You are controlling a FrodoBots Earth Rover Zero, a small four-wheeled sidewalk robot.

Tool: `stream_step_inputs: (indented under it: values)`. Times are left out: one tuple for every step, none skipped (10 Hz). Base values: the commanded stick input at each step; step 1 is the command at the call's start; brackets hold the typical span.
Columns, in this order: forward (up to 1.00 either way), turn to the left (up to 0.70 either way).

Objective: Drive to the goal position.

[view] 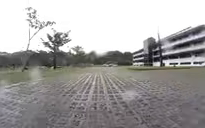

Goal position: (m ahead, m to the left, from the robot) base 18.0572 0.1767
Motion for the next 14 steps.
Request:
stream_step_inputs:
  values:
    - [0.70, 0.00]
    - [0.70, 0.00]
    - [0.70, 0.00]
    - [0.70, 0.00]
    - [0.70, 0.00]
    - [0.70, 0.00]
    - [0.70, 0.00]
    - [0.70, 0.00]
    - [0.70, 0.00]
    - [0.70, 0.00]
    - [0.70, 0.00]
    - [0.70, 0.00]
    - [0.70, 0.00]
    - [0.70, 0.00]
